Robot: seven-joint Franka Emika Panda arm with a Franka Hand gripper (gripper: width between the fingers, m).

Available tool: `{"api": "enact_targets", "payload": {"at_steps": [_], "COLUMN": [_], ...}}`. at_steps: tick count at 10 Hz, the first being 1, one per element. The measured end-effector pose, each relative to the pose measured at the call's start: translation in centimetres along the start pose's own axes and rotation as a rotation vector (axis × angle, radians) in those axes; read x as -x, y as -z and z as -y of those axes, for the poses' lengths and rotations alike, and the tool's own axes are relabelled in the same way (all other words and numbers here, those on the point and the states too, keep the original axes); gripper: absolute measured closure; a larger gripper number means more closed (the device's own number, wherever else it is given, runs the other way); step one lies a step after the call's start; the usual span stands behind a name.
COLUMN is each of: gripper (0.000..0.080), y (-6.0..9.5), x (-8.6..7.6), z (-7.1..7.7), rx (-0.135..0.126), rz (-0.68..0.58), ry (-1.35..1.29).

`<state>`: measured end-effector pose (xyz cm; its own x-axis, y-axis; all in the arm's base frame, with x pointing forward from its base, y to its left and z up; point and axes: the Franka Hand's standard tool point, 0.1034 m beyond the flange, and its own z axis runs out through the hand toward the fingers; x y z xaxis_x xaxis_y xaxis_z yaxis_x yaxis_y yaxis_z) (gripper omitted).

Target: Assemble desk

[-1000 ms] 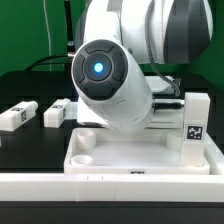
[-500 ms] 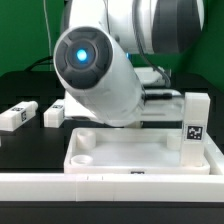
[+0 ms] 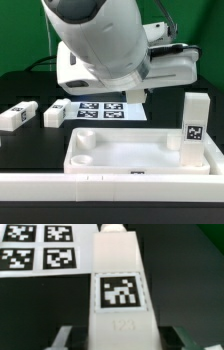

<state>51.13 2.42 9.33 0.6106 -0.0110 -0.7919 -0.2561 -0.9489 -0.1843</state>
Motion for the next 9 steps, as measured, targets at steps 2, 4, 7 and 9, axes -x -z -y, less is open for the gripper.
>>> {"api": "enact_targets", "payload": {"at_steps": [2,4,7,9], "gripper": [0.0509,0.0509,0.0509,0.0509], "y": [0.3,3.3,7.0,7.7], "x": [-0.5,-0.8,0.2,-1.0], "z": [0.0,0.3,1.0,1.5], "rx": [0.001,0.003,0.014,0.023], "rz": [-0.040,-0.174,-0.365,-0.492], "ry": [-0.001,0.042,0.058,0.044]}}
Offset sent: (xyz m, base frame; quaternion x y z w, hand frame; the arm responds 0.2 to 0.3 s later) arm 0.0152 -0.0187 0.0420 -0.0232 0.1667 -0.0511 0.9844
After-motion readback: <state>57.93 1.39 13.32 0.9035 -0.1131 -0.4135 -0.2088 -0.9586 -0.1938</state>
